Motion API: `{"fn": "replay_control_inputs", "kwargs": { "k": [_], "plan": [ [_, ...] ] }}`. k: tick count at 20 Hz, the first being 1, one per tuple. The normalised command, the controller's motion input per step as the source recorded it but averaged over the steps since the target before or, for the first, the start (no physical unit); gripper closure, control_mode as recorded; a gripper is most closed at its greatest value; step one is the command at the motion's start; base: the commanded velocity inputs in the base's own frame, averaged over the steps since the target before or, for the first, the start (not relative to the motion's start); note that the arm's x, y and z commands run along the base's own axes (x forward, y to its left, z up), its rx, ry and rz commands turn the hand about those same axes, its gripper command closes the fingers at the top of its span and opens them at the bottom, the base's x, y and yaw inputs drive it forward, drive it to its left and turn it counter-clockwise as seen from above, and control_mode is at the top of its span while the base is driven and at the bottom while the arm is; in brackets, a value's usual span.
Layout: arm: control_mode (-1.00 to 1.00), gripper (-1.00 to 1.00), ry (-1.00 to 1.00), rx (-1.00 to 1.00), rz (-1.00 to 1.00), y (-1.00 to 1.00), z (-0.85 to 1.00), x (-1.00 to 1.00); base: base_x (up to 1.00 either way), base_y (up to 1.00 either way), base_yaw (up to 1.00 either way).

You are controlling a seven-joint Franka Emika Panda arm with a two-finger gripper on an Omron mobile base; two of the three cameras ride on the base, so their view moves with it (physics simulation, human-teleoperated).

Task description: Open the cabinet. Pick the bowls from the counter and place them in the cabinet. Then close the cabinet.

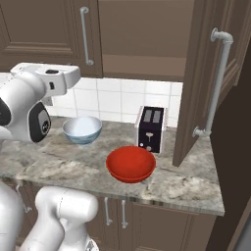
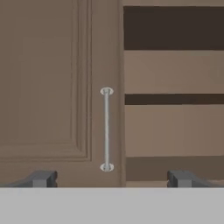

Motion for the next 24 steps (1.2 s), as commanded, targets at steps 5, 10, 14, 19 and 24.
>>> {"fn": "replay_control_inputs", "kwargs": {
  "k": [5, 10, 14, 19, 24],
  "plan": [
    [-1.0, -1.0, -0.04, -0.04, 0.0, 0.0, -0.09, 0.54, 0.0, 0.0, 0.0],
    [-1.0, -1.0, -0.02, 0.0, 0.0, 0.0, -0.14, 0.51, 0.0, 0.0, 0.0],
    [-1.0, -1.0, 0.0, 0.0, 0.0, 0.0, -0.1, 0.51, 0.0, 0.0, 0.0],
    [-1.0, -1.0, 0.0, 0.0, 0.0, 0.0, -0.01, 0.52, 0.0, 0.0, 0.0],
    [-1.0, -1.0, 0.0, 0.0, 0.0, 0.0, 0.0, 0.53, 0.0, 0.0, 0.0]
  ]
}}
